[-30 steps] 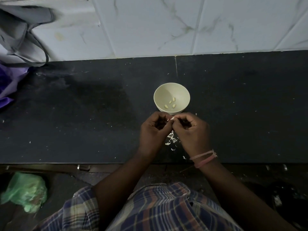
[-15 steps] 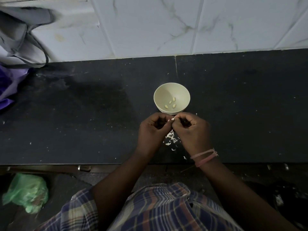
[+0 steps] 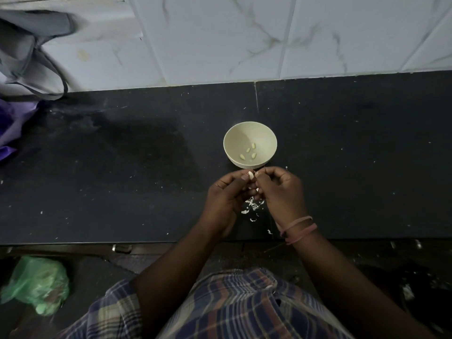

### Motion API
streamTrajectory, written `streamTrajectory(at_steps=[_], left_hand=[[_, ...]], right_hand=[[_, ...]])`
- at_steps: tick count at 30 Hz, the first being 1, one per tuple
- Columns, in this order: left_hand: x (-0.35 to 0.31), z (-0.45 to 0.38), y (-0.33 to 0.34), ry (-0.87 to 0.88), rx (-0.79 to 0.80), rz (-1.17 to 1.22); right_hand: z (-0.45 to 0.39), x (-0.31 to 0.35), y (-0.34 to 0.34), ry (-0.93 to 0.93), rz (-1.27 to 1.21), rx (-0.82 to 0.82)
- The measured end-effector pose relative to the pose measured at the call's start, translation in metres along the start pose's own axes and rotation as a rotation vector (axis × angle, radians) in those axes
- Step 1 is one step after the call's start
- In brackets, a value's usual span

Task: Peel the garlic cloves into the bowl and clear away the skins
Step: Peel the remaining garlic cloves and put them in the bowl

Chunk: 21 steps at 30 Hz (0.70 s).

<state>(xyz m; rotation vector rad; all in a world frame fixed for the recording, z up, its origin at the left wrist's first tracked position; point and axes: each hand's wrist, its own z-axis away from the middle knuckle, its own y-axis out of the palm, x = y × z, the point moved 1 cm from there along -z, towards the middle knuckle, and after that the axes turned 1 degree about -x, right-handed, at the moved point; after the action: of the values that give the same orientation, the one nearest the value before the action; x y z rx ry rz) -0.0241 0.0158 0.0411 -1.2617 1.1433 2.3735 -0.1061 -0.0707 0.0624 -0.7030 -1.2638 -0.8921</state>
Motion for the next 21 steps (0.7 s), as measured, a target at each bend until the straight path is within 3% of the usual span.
streamTrajectory(at_steps=[5, 11, 21], left_hand=[[-0.003, -0.002, 0.0, -0.033, -0.027, 0.099], [-0.001, -0.004, -0.001, -0.044, -0.034, 0.174], [0.002, -0.007, -0.005, -0.027, -0.073, 0.156]], right_hand=[[-0.001, -0.001, -0.007, -0.068, 0.054, -0.059], [-0.005, -0.006, -0.013, -0.327, 0.417, -0.085], [-0.002, 0.0, -0.011, -0.458, 0.462, -0.061]])
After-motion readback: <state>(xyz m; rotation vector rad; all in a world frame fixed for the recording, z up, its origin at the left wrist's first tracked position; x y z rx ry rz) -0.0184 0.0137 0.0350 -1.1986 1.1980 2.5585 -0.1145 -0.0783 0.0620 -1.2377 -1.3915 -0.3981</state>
